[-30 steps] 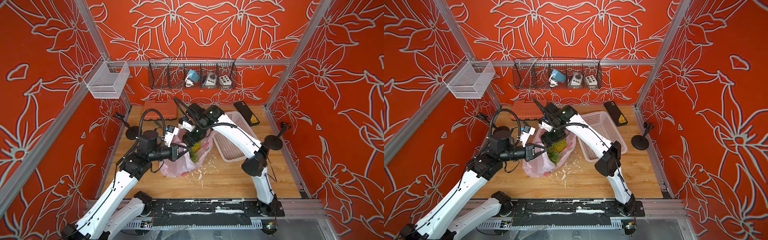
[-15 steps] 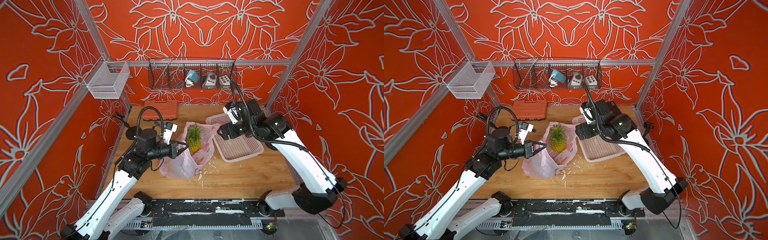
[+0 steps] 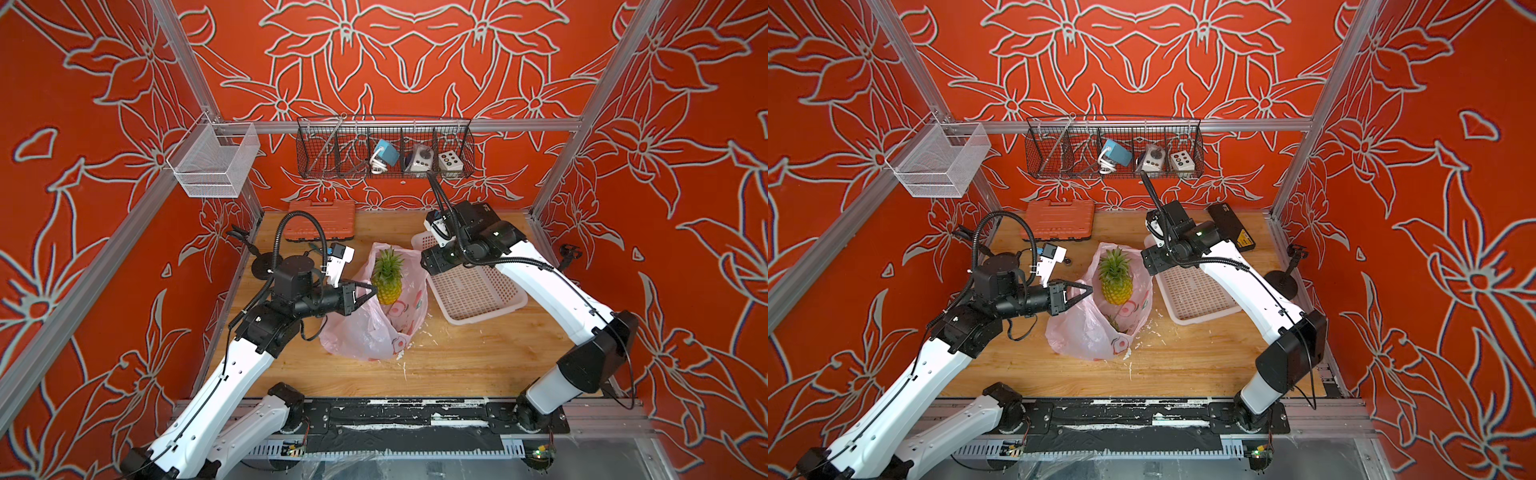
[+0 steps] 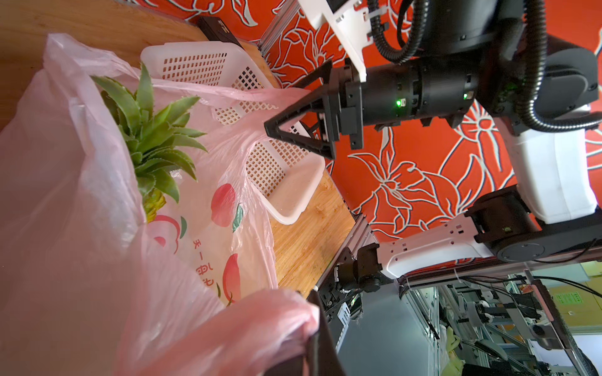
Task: Place the pineapple into a plastic bag & tie a knot
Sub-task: Adjust the plastic bag at the center of the board.
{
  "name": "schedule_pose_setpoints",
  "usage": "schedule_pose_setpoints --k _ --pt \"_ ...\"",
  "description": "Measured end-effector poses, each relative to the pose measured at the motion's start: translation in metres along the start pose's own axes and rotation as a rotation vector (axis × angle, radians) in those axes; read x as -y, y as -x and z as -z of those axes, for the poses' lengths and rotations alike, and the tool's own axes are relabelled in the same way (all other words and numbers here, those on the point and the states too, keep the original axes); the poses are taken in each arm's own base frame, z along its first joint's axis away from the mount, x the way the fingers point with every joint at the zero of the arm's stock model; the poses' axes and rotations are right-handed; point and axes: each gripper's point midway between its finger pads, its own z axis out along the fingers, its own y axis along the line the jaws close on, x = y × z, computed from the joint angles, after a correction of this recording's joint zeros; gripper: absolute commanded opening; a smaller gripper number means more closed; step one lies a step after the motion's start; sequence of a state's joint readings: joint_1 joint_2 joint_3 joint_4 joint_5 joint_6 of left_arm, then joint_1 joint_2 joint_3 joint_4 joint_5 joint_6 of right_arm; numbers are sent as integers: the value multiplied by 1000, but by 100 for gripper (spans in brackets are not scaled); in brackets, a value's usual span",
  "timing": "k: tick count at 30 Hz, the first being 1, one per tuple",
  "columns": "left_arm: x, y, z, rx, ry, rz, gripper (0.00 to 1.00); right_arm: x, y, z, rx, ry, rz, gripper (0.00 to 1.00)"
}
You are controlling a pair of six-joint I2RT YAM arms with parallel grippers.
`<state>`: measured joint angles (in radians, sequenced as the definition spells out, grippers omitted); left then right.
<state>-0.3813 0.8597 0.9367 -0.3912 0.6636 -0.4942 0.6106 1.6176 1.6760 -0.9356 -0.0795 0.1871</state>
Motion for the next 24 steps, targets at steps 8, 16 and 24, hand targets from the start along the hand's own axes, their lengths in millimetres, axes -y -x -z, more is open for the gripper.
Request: schedule_pose_setpoints --k 8,16,24 --pt "18 18 15 36 18 -19 0 -10 20 26 99 70 -8 0" --pt "56 91 76 223 175 -59 0 -33 54 169 402 177 6 0" --pt "7 142 97 287 361 83 0 -35 58 219 468 202 -13 0"
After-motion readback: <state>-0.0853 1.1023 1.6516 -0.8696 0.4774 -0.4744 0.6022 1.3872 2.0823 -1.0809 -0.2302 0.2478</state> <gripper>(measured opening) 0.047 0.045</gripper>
